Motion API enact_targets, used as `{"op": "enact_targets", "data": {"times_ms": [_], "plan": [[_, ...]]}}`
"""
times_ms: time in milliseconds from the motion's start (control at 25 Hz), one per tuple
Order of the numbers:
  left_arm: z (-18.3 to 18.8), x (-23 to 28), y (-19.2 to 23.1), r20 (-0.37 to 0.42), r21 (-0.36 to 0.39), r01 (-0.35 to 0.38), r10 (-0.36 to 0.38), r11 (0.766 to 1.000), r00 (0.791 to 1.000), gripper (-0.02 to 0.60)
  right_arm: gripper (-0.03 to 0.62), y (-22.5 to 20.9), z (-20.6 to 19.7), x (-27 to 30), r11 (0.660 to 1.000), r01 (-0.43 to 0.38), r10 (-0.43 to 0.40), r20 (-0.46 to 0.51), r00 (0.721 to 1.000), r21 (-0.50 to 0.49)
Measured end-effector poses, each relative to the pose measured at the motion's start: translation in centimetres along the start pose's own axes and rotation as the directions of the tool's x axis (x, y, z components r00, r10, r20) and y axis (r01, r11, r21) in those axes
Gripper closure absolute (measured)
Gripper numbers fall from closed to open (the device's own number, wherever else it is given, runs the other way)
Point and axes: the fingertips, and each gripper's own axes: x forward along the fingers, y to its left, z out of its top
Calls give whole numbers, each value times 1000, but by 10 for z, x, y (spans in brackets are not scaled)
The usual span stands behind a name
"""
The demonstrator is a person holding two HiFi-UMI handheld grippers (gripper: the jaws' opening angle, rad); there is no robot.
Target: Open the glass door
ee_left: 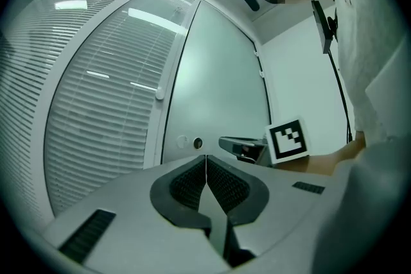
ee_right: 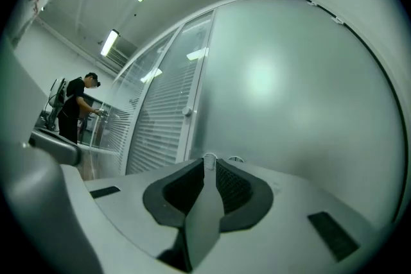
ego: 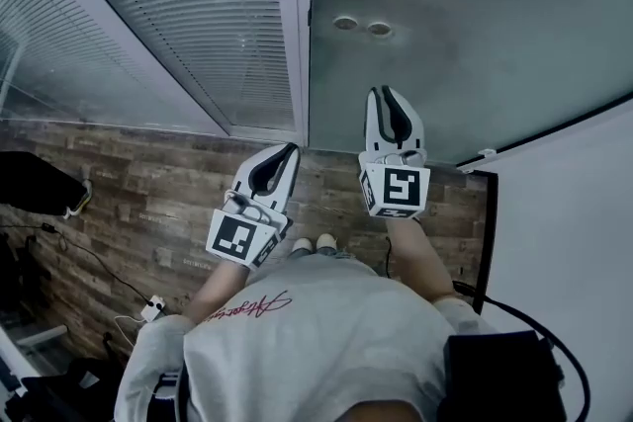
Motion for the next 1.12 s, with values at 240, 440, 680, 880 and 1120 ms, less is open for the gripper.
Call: {"op": "enact_targets", "data": {"times_ms": [240, 440, 680, 880, 1120], "plan": [[-1, -13, 31, -26, 23, -102, 102, 995, 994, 565, 475, -14, -13, 81, 1000, 4, -5, -34, 999, -17], [1, -29, 49, -33, 25, -169, 170, 985, 985, 564, 470, -25, -16, 119, 997, 76, -75, -38, 996, 28], [5, -43, 60, -28, 29, -223, 224, 974, 974, 563, 468, -30, -18, 127, 982, 186, -186, -32, 982, 13], [1, -49, 67, -34, 23, -248, 248, 969, 968, 563, 454, -35, -25, 134, 970, 229, -225, -54, 973, 82], [1, -59, 69, -33, 16, -267, 267, 964, 963, 563, 431, -41, -30, 154, 967, 241, -233, -96, 968, 81]]}}
